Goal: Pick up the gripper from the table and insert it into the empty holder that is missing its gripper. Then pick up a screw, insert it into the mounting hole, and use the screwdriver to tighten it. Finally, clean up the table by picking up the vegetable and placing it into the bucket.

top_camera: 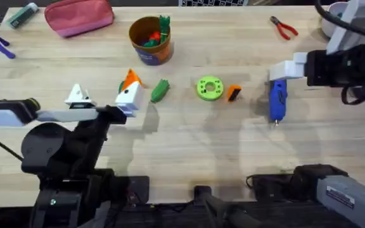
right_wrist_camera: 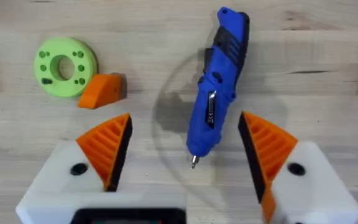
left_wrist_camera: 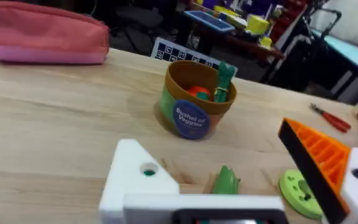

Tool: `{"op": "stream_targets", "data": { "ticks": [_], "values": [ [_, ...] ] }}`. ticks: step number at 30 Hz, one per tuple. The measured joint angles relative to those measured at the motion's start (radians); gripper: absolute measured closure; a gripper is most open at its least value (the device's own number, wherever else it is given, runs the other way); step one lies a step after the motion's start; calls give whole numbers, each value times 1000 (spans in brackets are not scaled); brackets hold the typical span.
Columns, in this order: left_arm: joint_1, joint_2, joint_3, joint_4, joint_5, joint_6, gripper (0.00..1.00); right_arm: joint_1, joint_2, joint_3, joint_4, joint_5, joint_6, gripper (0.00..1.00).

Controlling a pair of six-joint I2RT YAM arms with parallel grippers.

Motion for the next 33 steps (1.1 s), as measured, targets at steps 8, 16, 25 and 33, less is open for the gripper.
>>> {"op": "stream_targets", "data": {
  "ticks": [8, 16, 25, 33],
  "values": [
    [9, 0, -7, -54, 19, -60, 15, 0, 0, 0, 0, 0, 0, 10],
    [-9, 0, -7, -47, 139, 152, 15, 0, 0, 0, 0, 0, 0, 10],
    [-10, 0, -7, -42, 292, 360, 15, 0, 0, 0, 0, 0, 0, 10],
    [-10, 0, -7, -42, 337, 394, 15, 0, 0, 0, 0, 0, 0, 11]
  ]
}}
